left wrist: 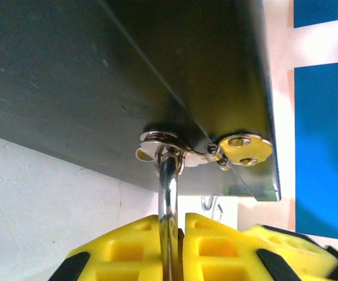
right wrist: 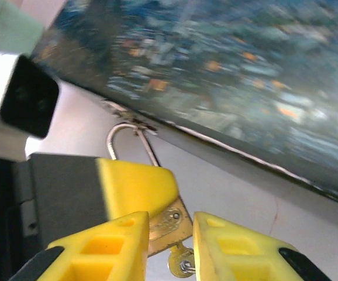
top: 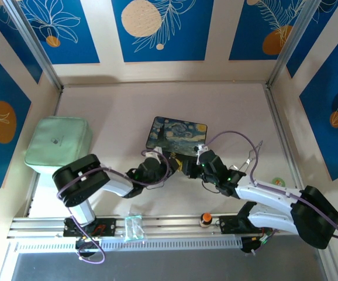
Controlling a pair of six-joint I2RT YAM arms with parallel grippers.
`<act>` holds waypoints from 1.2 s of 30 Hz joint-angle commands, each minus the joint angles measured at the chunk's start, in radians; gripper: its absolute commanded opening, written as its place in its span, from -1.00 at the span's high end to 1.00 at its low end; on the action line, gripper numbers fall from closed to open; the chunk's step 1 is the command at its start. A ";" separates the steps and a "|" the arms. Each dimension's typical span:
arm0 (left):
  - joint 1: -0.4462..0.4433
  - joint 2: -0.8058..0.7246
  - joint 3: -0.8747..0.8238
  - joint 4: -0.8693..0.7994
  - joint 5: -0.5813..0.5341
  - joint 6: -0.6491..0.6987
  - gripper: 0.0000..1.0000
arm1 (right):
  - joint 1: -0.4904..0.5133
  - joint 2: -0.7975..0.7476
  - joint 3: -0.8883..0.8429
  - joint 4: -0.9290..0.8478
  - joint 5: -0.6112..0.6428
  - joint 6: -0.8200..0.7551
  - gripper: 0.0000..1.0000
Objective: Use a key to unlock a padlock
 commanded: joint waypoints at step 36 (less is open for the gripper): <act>0.010 -0.060 -0.043 0.085 0.051 0.016 1.00 | 0.248 0.188 -0.033 0.268 0.320 -0.628 0.73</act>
